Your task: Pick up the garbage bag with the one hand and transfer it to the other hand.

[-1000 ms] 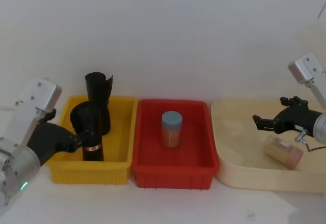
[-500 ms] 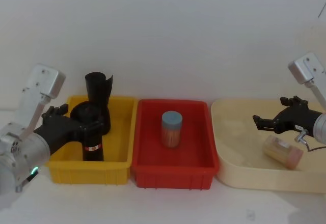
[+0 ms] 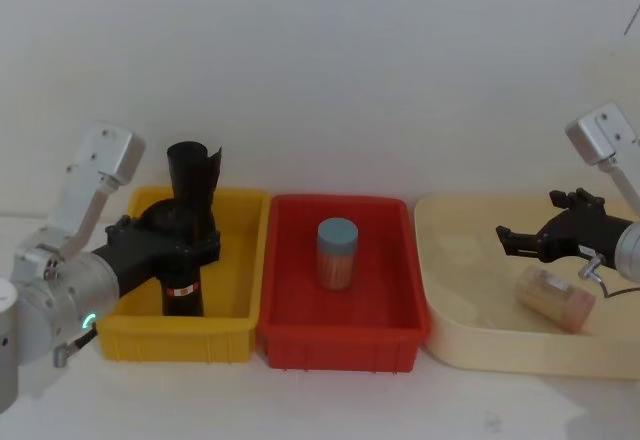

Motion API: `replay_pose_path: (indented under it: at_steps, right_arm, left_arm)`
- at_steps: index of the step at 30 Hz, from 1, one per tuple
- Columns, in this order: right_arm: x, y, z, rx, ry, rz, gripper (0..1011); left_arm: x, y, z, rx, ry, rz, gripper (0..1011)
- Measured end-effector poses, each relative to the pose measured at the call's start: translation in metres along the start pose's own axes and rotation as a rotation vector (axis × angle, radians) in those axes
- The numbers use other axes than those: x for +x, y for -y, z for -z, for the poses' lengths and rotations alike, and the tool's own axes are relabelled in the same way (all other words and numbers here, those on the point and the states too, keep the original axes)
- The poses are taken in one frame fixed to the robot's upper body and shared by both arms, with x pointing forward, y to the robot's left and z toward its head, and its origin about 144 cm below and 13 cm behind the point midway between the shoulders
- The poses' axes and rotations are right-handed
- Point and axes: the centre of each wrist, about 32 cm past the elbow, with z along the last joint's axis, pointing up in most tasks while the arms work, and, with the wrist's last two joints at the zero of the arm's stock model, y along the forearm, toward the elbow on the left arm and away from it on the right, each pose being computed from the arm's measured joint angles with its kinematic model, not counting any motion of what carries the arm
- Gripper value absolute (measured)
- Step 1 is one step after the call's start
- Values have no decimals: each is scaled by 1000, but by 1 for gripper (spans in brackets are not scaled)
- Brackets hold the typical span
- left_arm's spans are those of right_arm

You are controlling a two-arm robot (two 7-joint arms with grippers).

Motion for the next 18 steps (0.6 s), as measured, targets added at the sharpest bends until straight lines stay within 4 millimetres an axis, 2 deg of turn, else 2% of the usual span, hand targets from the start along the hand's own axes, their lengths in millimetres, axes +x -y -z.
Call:
replay_pose_path:
  at_steps: [6,8,9,10,13,14,18]
  right_arm:
    - [0,0,0,0,0,0,1000]
    - [0,0,0,0,0,0,1000]
    - [0,0,0,0,0,0,1001]
    - [0,0,0,0,0,0,1001]
    - [0,0,0,0,0,0,1001]
    - [0,0,0,0,0,0,1001]
    - [0,0,0,0,0,0,1000]
  left_arm:
    - [0,5,-2,16,-9,9,879]
    - [0,6,-2,21,-12,12,791]
    - [0,6,-2,22,-12,12,791]
    - [0,7,-2,25,-14,14,739]
    - [0,8,-3,27,-16,15,685]
    - [0,8,-3,29,-17,16,629]
    - [0,9,-3,33,-19,18,535]
